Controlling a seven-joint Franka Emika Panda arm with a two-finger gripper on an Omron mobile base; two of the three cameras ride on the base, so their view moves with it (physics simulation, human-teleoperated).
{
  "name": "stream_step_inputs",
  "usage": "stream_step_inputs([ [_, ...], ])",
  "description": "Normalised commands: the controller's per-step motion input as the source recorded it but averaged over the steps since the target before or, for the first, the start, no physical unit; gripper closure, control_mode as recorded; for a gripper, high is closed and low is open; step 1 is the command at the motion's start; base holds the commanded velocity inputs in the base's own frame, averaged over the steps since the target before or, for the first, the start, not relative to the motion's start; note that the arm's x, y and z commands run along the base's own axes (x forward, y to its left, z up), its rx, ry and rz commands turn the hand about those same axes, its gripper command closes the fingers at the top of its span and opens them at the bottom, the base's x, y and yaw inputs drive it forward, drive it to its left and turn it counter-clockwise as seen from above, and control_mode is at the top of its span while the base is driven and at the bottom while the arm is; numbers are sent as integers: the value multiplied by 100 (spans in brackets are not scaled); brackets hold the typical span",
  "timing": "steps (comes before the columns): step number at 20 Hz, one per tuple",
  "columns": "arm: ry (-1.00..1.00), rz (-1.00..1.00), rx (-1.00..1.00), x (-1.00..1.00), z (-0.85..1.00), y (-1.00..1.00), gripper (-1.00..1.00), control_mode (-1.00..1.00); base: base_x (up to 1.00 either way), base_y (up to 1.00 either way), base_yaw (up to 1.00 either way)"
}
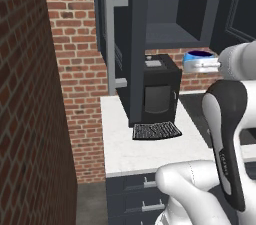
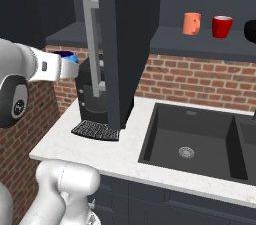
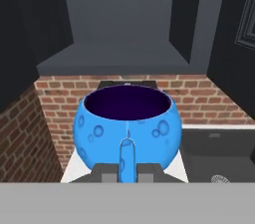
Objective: Gather all objects into one cabinet and sort the glasses and bowls to opposite sides.
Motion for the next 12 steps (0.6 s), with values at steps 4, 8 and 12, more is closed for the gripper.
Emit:
stream_step_inputs([
  [4, 5, 0, 0, -39, 0, 0, 100, -100, 0, 0, 0],
  [8, 6, 0, 0, -28, 0, 0, 100, -100, 0, 0, 0],
  [12, 4, 0, 0, -18, 0, 0, 100, -100, 0, 0, 0],
])
